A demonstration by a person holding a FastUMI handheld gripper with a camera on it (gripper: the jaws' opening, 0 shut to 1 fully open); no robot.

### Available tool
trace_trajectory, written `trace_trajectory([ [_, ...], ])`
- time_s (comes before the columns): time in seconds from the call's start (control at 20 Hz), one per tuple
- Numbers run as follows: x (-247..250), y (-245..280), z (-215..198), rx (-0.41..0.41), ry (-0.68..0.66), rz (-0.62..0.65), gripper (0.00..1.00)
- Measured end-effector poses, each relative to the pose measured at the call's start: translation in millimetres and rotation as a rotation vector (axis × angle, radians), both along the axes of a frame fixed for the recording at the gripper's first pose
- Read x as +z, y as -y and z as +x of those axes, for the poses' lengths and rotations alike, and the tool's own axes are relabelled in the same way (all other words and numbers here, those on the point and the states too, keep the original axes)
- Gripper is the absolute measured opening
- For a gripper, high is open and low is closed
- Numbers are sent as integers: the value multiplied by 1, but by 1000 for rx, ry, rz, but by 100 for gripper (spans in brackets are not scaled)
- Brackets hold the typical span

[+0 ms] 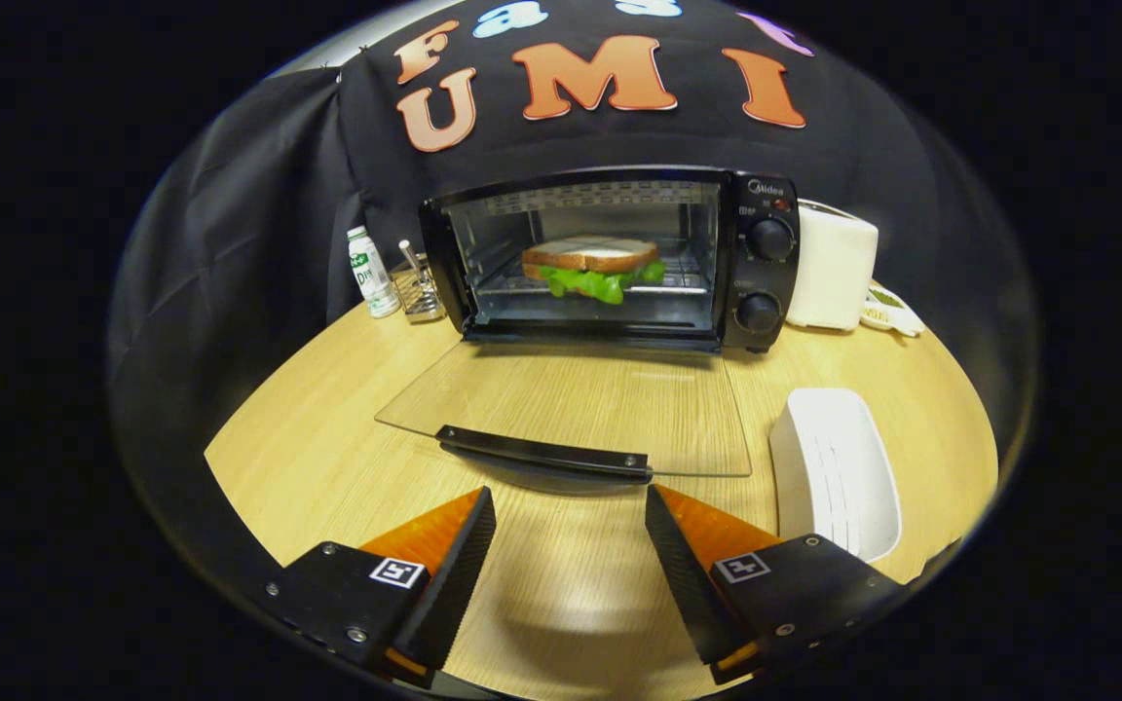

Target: Open the toaster oven, put the food inside, and close the toaster oven door.

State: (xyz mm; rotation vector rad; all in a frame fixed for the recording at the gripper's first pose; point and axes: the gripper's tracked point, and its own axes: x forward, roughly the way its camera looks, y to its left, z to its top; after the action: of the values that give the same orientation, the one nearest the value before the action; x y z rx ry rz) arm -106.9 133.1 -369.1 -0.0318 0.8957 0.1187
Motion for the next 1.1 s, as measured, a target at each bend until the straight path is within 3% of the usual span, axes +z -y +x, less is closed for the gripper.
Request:
trace_trajectory([
  [0.3,-17,-13,5,2,-73,4,91],
  [0.8,-7,-35,35,17,-15,7,92],
  [1.1,15,-32,68,-40,61,10,92],
])
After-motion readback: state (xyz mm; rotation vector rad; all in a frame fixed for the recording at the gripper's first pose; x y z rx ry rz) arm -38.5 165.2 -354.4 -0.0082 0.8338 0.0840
